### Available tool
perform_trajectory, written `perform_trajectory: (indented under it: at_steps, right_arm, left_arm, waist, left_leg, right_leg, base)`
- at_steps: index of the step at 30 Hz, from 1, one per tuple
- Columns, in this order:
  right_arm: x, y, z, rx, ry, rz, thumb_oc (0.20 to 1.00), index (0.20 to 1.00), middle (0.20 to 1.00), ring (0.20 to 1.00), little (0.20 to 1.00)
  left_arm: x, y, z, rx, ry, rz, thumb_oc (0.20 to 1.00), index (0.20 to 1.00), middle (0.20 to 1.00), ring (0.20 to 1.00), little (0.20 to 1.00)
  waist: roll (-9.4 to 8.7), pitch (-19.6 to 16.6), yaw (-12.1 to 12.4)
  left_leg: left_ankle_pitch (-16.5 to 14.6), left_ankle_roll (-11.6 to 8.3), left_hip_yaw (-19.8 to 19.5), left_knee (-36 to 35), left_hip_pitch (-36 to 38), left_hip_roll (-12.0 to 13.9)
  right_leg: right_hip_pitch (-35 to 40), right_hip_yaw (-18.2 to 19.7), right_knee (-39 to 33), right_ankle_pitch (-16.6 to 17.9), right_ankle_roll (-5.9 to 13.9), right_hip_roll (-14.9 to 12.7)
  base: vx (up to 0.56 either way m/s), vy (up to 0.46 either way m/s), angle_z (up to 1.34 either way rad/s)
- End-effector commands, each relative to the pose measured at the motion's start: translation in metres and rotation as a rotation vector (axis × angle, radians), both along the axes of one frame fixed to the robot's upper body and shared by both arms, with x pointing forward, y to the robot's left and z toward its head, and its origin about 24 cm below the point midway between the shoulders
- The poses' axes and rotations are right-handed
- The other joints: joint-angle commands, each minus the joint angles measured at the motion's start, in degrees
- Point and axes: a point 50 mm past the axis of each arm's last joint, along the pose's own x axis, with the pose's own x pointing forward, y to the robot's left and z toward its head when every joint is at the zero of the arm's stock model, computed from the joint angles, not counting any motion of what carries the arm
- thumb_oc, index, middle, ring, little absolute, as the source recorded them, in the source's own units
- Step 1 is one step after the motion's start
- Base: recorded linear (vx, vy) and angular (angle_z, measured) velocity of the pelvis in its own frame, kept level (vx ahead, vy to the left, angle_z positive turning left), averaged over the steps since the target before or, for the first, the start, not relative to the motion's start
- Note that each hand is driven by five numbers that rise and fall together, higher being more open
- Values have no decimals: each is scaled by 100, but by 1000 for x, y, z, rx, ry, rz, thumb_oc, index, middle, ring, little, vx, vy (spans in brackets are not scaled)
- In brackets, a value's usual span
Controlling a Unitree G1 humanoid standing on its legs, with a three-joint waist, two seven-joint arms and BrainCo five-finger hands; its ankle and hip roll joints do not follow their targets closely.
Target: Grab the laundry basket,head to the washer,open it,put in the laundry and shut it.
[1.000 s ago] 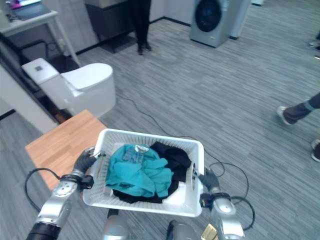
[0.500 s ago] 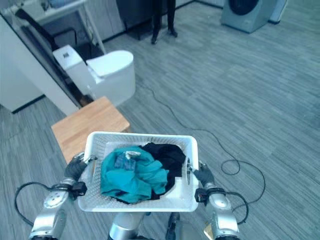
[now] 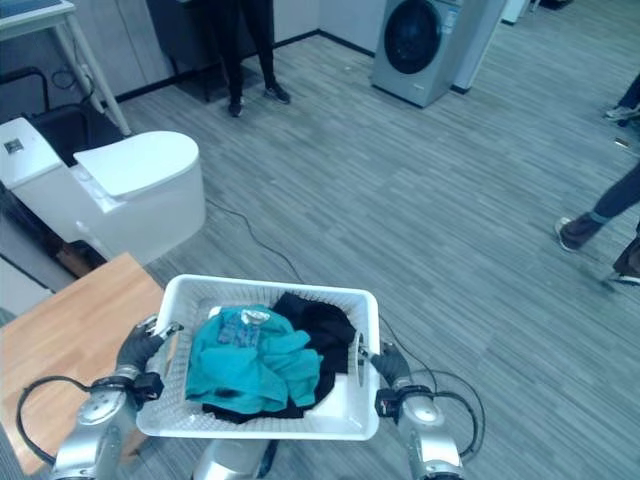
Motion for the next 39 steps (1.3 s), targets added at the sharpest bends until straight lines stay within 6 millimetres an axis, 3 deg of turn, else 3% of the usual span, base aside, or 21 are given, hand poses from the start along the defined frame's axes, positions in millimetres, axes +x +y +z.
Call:
perform_trajectory:
  at_steps: [1,2,3,6,8,9,12,13,14,17,19,20,21,23,24,27,28,33,34,39]
  right_arm:
    - [33,1,66,127,-371,1,200,200,200,200,200]
    - [33,0,68,123,-379,1,200,200,200,200,200]
    - [32,0,71,123,-399,-4,200,200,200,200,200]
    - [30,-3,71,126,-404,-17,200,200,200,200,200]
    - [25,-6,67,132,-386,-40,200,200,200,200,200]
    - [25,-6,67,132,-386,-40,200,200,200,200,200]
    - [20,-8,65,143,-380,-52,200,200,200,200,200]
    - [17,-9,63,144,-369,-51,200,200,200,200,200]
    - [14,-9,61,148,-356,-49,200,200,200,200,200]
    - [12,-6,59,164,-346,-47,200,200,200,200,200]
    - [11,-7,60,152,-347,-41,200,200,200,200,200]
    - [13,-7,64,130,-365,-23,200,200,200,200,200]
    - [13,-7,64,130,-365,-23,200,200,200,200,200]
    - [14,-8,69,118,-388,-13,200,200,200,200,200]
    - [15,-11,73,100,-405,-13,200,200,200,200,200]
    - [17,-15,79,68,-428,-17,200,200,200,200,200]
    - [17,-18,78,50,-424,-24,200,200,200,200,200]
    - [20,-18,78,37,-421,-18,200,200,200,200,200]
    - [24,-18,80,31,-426,-14,200,200,200,200,200]
    - [24,-15,76,49,-418,-32,200,200,200,200,200]
  left_arm:
    - [7,13,44,120,-169,-51,200,200,200,200,200]
    - [9,13,48,130,-183,-58,200,200,200,200,200]
    - [14,9,55,147,-213,-76,200,200,200,200,200]
    - [16,5,59,145,-235,-86,200,200,200,200,200]
    - [20,-1,61,145,-254,-108,200,200,200,200,200]
    - [20,-1,61,145,-254,-108,200,200,200,200,200]
    - [21,-6,60,145,-250,-128,200,200,200,200,200]
    - [19,-7,56,138,-239,-135,200,200,200,200,200]
    - [22,-10,55,147,-229,-151,200,200,200,200,200]
    - [25,-15,50,139,-213,-162,200,200,200,200,200]
    - [27,-14,49,152,-204,-170,200,200,200,200,200]
    - [27,-15,50,144,-213,-165,200,200,200,200,200]
    - [27,-15,50,143,-213,-165,200,200,200,200,200]
    - [26,-16,46,109,-219,-139,200,200,200,200,200]
    - [24,-16,46,104,-218,-136,200,200,200,200,200]
    - [18,-16,40,71,-205,-112,200,200,200,200,200]
    - [13,-15,35,40,-193,-83,200,200,200,200,200]
    - [7,-13,29,21,-175,-59,200,200,200,200,200]
    - [7,-10,31,33,-181,-55,200,200,200,200,200]
    - [9,-9,35,68,-190,-63,200,200,200,200,200]
  waist:
    - [235,-96,-30]
    - [314,-93,-106]
    - [492,-57,-295]
    - [607,-36,-450]
    - [689,-8,-644]
    - [690,-6,-646]
    - [653,18,-790]
    - [642,46,-830]
    - [618,87,-866]
    - [563,84,-914]
    - [418,19,-922]
    - [269,-89,-961]
    - [280,-100,-964]
    - [330,-188,-1002]
    - [314,-201,-1018]
    - [342,-232,-1067]
    - [292,-207,-1052]
    - [268,-201,-999]
    - [242,-227,-973]
    - [371,-397,-1062]
  left_leg:
    - [1152,-89,-575,-1791,179,214]
    - [1141,-77,-676,-1886,371,238]
    - [1110,-68,-898,-2049,685,333]
    - [1052,-85,-1054,-2142,897,395]
    - [876,-129,-1291,-2207,1155,423]
    - [876,-129,-1293,-2208,1159,423]
    - [570,-151,-1704,-2078,1402,336]
    - [446,-150,-1858,-2005,1506,306]
    - [258,-196,-2122,-1766,1591,316]
    - [112,-300,-2331,-1684,1806,447]
    - [82,-411,-2421,-1847,1954,600]
    - [234,-522,-2437,-1872,2002,901]
    - [235,-526,-2437,-1888,2006,922]
    - [496,-715,-2390,-1848,2086,1352]
    - [620,-756,-2320,-1753,2001,1434]
    - [1214,-737,-1944,-1199,1754,1789]
    - [1544,-583,-1625,-808,1592,1937]
    - [1737,-444,-1381,-489,1510,2008]
    - [2030,-440,-1126,-232,1358,2119]
    - [2443,-561,-806,-641,1692,2368]
  right_leg:
    - [849,-181,-1476,2104,91,357]
    - [585,-111,-1415,1961,48,419]
    - [-8,-11,-1595,1573,-67,548]
    - [-417,55,-1942,1495,-109,561]
    - [-960,304,-2902,1750,-63,441]
    - [-955,302,-2903,1749,-63,440]
    - [-1347,897,-4065,2247,60,248]
    - [-1355,1014,-4384,2378,80,123]
    - [-1300,1106,-4956,2589,109,-266]
    - [-1260,906,-5122,2708,135,-515]
    - [-939,448,-5329,2782,184,-630]
    - [-839,327,-5211,2850,263,-490]
    - [-847,320,-5196,2838,257,-474]
    - [-929,182,-4813,2722,247,-213]
    - [-931,51,-4736,2674,248,-218]
    - [-710,-303,-4561,2322,78,-47]
    - [-484,-469,-4591,2152,-41,72]
    - [-274,-497,-4585,1958,-218,331]
    - [-81,-529,-4566,1807,-323,432]
    - [26,-600,-4488,1629,-436,636]
  base:
    - [425,103,33]
    - [508,44,40]
    - [354,2,28]
    - [321,-77,53]
    - [304,-154,80]
    - [364,-193,80]
    - [375,-207,46]
    - [538,-327,112]
    - [407,-254,117]
    - [369,-295,56]
    - [385,-454,60]
    - [317,-469,93]
    - [334,-482,109]
    - [283,-388,56]
    - [284,-426,10]
    - [276,-423,23]
    - [232,-372,29]
    - [137,-274,-5]
    - [167,-390,-4]
    - [89,-164,-4]
